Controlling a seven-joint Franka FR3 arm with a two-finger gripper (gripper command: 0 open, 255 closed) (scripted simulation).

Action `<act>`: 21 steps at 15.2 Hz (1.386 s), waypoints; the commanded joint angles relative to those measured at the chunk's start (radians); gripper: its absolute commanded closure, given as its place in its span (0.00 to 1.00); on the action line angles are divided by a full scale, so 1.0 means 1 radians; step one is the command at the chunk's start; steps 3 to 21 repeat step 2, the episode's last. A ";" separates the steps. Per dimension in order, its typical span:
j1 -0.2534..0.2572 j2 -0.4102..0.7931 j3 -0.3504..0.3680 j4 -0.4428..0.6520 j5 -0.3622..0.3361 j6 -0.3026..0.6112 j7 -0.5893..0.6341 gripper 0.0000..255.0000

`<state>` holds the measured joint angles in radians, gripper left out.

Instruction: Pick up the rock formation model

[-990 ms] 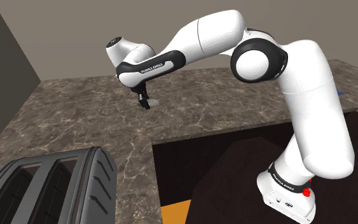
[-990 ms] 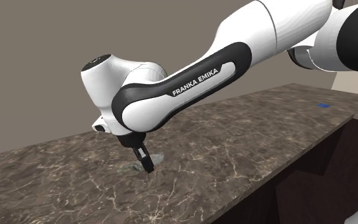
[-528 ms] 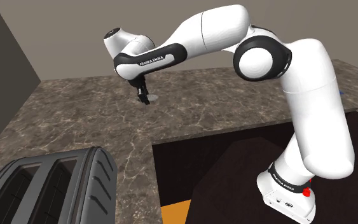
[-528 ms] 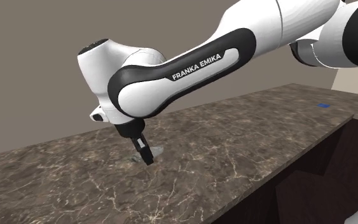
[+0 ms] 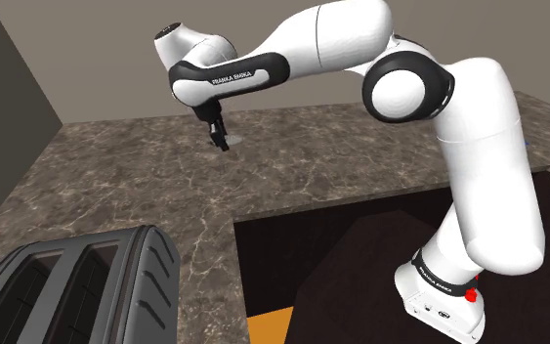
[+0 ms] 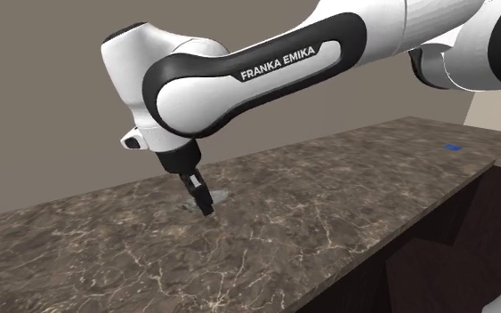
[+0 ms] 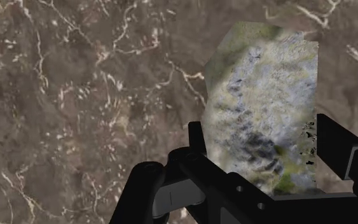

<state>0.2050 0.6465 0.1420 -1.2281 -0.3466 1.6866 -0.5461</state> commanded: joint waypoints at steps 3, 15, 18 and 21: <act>0.001 -0.005 0.000 0.013 0.001 -0.017 -0.005 1.00; 0.001 -0.005 0.000 0.013 0.001 -0.017 -0.005 1.00; 0.001 -0.005 0.000 0.013 0.001 -0.017 -0.005 1.00; 0.001 -0.005 0.000 0.013 0.001 -0.017 -0.005 1.00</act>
